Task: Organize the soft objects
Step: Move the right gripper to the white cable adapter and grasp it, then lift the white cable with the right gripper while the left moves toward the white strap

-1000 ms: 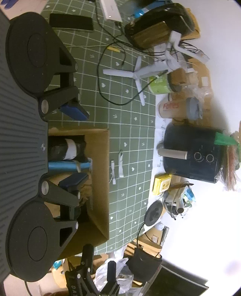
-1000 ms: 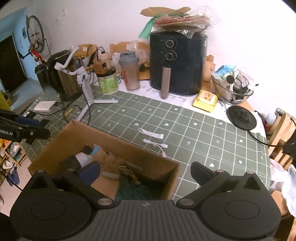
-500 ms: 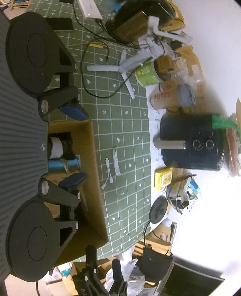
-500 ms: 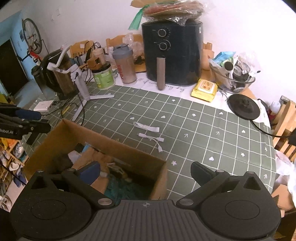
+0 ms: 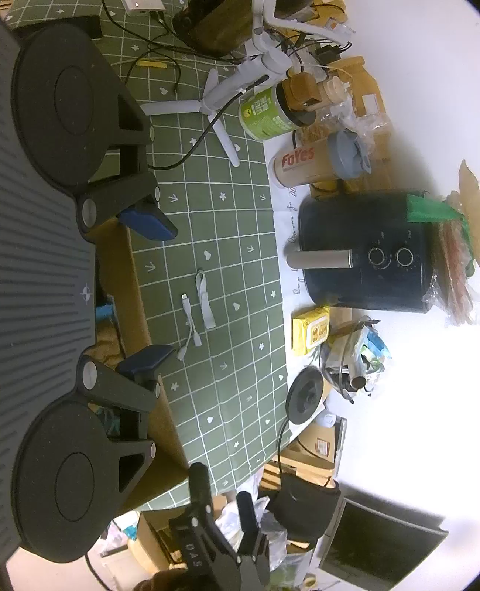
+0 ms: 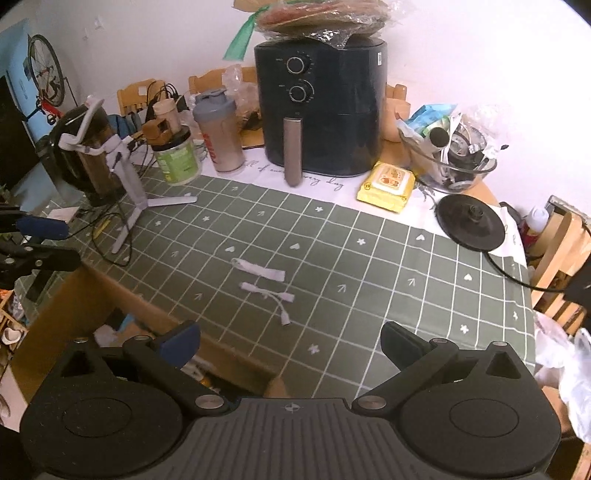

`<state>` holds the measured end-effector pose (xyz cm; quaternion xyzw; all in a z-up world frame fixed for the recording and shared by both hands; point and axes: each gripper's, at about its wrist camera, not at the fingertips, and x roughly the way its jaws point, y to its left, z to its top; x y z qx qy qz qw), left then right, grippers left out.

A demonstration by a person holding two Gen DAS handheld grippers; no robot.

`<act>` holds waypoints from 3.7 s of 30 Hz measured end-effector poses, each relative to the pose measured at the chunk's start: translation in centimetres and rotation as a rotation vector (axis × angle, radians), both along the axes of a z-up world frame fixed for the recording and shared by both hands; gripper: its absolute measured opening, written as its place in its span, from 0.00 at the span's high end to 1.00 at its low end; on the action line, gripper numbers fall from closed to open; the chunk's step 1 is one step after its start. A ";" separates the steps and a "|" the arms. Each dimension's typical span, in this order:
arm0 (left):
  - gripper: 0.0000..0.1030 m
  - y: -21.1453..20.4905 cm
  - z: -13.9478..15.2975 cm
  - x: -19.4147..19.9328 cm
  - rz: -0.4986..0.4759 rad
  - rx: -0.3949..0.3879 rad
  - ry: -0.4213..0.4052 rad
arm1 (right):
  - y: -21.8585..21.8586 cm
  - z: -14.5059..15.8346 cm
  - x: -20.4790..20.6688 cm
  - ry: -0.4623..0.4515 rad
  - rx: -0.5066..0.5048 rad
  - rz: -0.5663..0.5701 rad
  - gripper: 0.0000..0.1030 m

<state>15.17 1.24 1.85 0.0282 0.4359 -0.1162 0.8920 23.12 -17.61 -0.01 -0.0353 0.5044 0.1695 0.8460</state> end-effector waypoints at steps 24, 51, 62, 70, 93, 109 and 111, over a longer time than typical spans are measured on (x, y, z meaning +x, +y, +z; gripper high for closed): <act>0.34 4.6 -1.7 1.2 0.076 -0.109 0.088 | 3.0 -6.7 8.5 0.093 0.016 0.305 0.02; 0.34 8.9 -2.2 -0.5 0.207 -0.157 0.104 | 10.9 -17.4 12.3 0.203 -0.161 0.694 0.66; 0.34 9.1 -2.2 -0.5 0.218 -0.163 0.108 | 11.6 -19.2 12.5 0.225 -0.174 0.664 0.83; 0.34 8.8 -2.0 0.1 0.194 -0.155 0.098 | 11.9 -18.9 11.8 0.261 -0.226 0.720 0.94; 0.34 6.8 -0.3 4.0 -0.033 -0.098 0.040 | 5.3 -10.2 11.0 0.147 -0.095 0.384 0.97; 0.34 2.8 -2.0 9.2 -0.306 0.014 0.064 | 0.3 -5.2 7.6 0.030 -0.032 0.103 0.97; 0.34 2.2 -2.4 9.9 -0.344 0.028 0.069 | 0.0 -4.9 7.2 0.022 -0.028 0.077 0.97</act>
